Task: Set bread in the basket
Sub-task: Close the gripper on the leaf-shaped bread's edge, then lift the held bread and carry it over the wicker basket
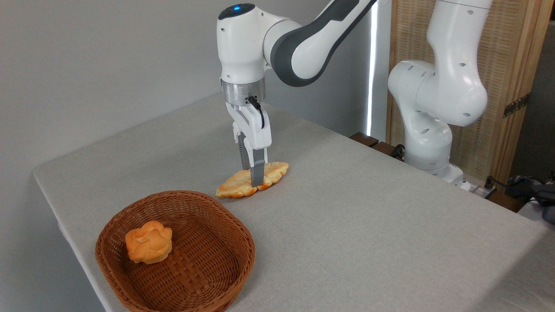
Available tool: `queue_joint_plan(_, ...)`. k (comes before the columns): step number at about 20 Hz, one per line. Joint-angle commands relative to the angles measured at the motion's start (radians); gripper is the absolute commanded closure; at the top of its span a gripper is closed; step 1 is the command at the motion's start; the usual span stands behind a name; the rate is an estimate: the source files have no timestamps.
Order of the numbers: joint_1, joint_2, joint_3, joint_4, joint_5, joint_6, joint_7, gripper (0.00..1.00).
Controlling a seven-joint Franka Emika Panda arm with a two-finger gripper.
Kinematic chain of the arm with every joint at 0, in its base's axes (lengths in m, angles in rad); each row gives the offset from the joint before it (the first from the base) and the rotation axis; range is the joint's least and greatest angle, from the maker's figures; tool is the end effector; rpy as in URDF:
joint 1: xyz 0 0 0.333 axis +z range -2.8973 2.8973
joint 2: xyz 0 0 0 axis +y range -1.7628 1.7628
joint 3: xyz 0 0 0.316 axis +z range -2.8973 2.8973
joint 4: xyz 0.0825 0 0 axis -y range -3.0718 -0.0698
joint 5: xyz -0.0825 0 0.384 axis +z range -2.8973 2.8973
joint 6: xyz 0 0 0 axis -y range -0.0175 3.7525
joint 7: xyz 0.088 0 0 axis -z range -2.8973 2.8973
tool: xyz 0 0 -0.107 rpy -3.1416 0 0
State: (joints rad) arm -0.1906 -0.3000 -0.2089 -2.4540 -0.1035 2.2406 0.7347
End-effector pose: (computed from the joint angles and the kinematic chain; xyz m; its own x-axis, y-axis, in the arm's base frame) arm 0.4121 -0.1783 0.4147 0.4804 -0.8737 0.0770 -0.8743 -0.4840 -0.0362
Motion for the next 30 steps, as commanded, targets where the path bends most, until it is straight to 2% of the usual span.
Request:
queue_joint_plan(1,-0.006,-0.005,0.013,-0.005,0.010,-0.003,0.005,0.65)
queue_joint_plan(5,-0.006,-0.007,0.013,-0.002,0.010,-0.004,0.003,0.72)
queue_joint_plan(9,-0.006,-0.014,0.013,0.029,0.001,-0.062,-0.003,0.72)
queue_joint_plan(13,-0.006,-0.013,0.017,0.179,-0.021,-0.278,0.000,0.72)
queue_joint_plan(15,-0.007,-0.011,0.051,0.226,-0.039,-0.318,0.002,0.72)
queue_joint_plan(17,-0.007,-0.007,0.065,0.257,-0.067,-0.317,0.008,0.72)
queue_joint_plan(20,-0.007,0.033,0.141,0.340,-0.119,-0.308,0.011,0.72)
queue_joint_plan(24,-0.007,0.105,0.206,0.431,-0.127,-0.297,0.012,0.72)
queue_joint_plan(26,-0.007,0.145,0.250,0.448,-0.127,-0.218,0.017,0.72)
queue_joint_plan(30,-0.001,0.234,0.295,0.454,-0.122,-0.044,0.025,0.72)
